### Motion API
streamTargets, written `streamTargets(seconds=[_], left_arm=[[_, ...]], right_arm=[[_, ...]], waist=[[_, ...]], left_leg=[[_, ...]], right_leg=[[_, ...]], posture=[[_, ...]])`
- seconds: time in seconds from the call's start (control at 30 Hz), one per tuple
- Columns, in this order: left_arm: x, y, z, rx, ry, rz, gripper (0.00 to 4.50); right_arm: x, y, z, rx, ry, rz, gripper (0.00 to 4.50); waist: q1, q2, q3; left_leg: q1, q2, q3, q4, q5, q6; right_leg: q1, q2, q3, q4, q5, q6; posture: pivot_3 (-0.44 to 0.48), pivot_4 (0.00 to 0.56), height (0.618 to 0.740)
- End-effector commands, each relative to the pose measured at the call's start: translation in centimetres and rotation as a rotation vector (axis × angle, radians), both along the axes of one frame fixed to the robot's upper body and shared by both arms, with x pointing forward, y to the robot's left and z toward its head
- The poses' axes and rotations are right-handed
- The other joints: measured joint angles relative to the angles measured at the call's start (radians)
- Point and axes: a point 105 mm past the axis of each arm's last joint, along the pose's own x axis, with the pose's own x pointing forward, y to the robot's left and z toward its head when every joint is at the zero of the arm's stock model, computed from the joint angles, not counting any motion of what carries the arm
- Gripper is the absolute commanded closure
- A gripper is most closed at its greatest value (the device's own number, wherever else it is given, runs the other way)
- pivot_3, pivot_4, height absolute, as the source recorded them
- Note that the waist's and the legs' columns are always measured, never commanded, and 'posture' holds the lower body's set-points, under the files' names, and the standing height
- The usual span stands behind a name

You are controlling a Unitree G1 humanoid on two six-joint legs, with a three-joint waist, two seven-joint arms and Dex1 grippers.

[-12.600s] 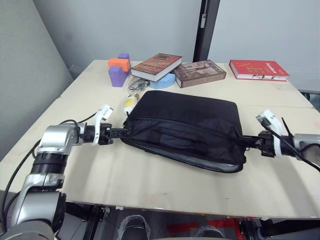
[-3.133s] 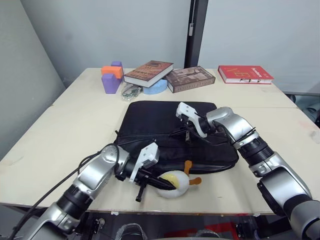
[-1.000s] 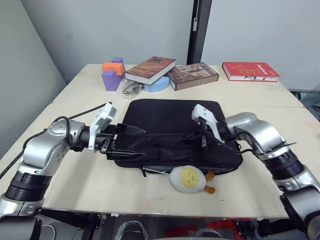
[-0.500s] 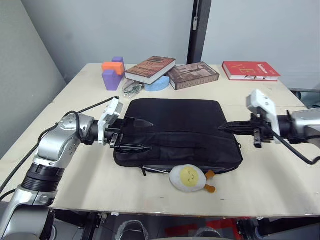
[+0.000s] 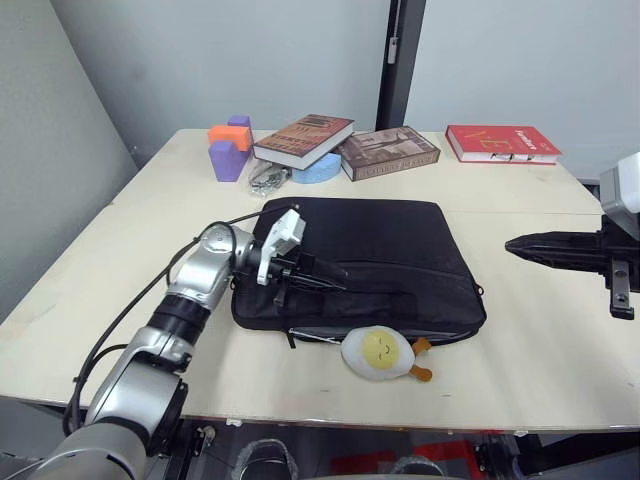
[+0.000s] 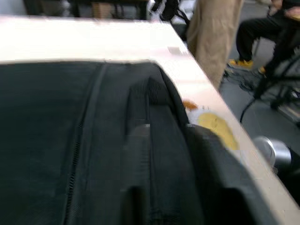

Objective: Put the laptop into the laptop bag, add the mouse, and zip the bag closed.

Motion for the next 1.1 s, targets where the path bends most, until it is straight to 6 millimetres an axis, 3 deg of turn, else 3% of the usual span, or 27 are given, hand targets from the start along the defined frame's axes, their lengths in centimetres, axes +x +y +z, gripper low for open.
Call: streamTargets(seconds=[0.03,0.1,0.2,0.4,0.57,0.73,1.1], left_arm=[[0.3,-0.2,0.0,0.024,-0.029,-0.05,4.45],[0.6,-0.3,-0.5,0.039,-0.036,-0.047,4.45],[1.0,-0.4,-1.5,0.081,-0.052,-0.036,4.5],[1.4,-0.6,-1.9,0.086,-0.077,-0.033,4.5],[1.5,0.4,-2.7,0.116,-0.066,-0.008,4.5],[1.6,1.1,-3.2,0.137,-0.055,0.011,4.5],[1.5,2.3,-3.8,0.168,-0.048,0.029,4.5]], right_arm=[[-0.1,0.4,-0.4,-0.003,0.007,-0.01,4.5],[-0.2,0.5,-0.7,0.024,0.049,-0.011,4.5],[-0.3,0.8,-1.6,0.04,0.116,-0.006,3.72],[-0.4,2.1,-2.9,0.06,0.189,0.061,1.65],[-0.6,4.6,-6.9,0.016,0.317,0.151,0.04],[2.0,6.1,-10.4,0.035,0.381,0.114,0.04],[2.9,10.1,-14.5,-0.044,0.46,0.277,0.04]], waist=[[0.004,0.0,0.0],[0.006,0.0,0.0],[0.014,0.0,0.0],[0.03,0.0,0.0],[0.03,0.0,0.0],[0.023,0.0,0.0],[0.013,0.0,0.0]], left_leg=[[0.0,0.0,0.0,0.0,0.0,0.0],[0.0,0.0,0.0,0.0,0.0,0.0],[0.0,0.0,0.0,0.0,0.0,0.0],[0.001,0.0,0.0,0.0,0.0,0.0],[0.001,0.0,0.0,0.001,0.0,0.0],[0.002,0.0,0.0,0.001,-0.004,-0.007],[0.003,-0.001,0.0,0.001,-0.004,-0.013]], right_leg=[[0.0,0.0,0.0,0.0,0.0,0.0],[0.0,0.0,0.0,0.0,0.0,0.0],[0.0,0.0,0.0,0.0,0.0,0.0],[0.0,0.0,0.0,0.001,0.0,0.0],[0.001,0.0,0.0,0.001,0.0,0.0],[0.001,0.0,0.001,0.002,0.001,0.002],[0.001,0.0,0.001,0.003,0.002,0.004]], posture=[[0.0,0.15,0.74],[0.0,0.15,0.74],[0.0,0.15,0.74],[0.0,0.15,0.74],[0.0,0.15,0.74],[0.0,0.15,0.74],[0.0,0.15,0.74]])
